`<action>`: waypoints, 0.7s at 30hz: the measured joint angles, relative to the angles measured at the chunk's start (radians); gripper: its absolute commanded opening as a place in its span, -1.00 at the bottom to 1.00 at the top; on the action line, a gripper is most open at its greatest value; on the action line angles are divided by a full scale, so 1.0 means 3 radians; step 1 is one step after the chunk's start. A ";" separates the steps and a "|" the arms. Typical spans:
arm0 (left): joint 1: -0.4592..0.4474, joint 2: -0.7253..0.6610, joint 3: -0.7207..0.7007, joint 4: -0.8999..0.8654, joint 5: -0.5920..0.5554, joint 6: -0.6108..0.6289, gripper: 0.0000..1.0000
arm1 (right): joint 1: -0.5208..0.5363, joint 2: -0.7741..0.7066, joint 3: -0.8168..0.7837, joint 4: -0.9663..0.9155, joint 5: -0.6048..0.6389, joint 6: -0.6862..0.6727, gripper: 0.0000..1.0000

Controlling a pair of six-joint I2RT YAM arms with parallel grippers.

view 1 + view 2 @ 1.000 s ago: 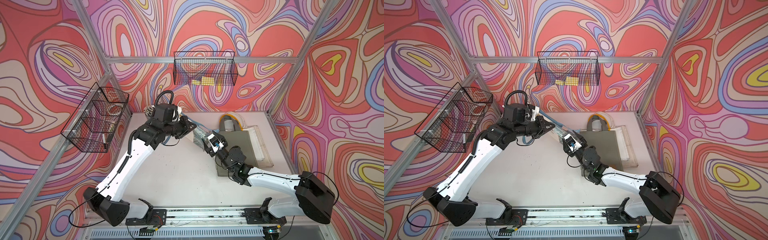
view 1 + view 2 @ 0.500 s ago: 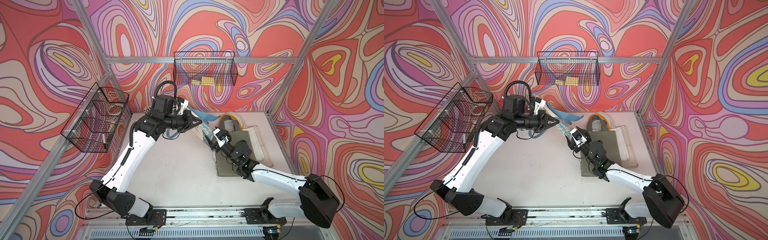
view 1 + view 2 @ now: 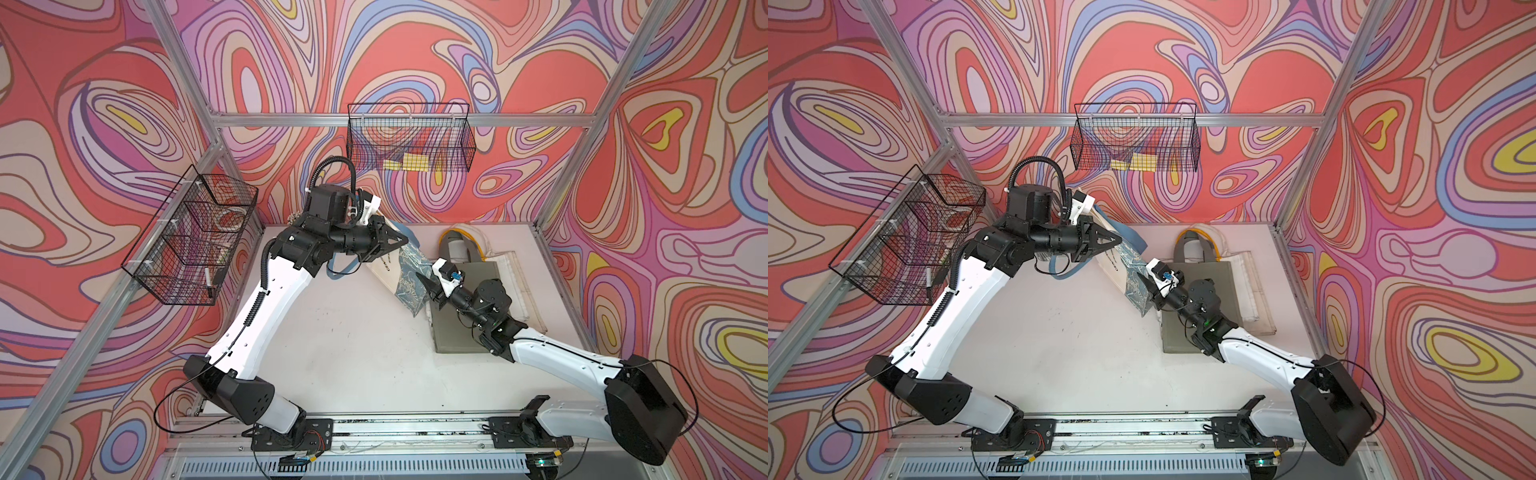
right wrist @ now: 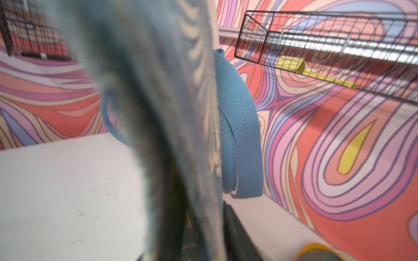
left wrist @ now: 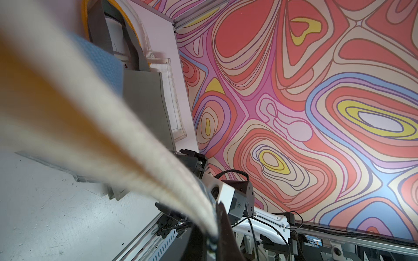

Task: Put away the canvas bag
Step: Press the canvas bag.

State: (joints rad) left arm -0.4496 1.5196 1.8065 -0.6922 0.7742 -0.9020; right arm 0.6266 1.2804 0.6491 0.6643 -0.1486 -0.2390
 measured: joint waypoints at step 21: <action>0.0015 0.0144 0.0280 0.0126 0.0028 -0.0210 -1.00 | -0.0018 0.0704 -0.0373 0.0886 0.0354 0.0365 0.25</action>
State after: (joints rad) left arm -0.4450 1.5627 1.8904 -0.6544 0.7826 -0.9649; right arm 0.6212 1.4918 0.5373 0.9302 -0.0425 -0.1295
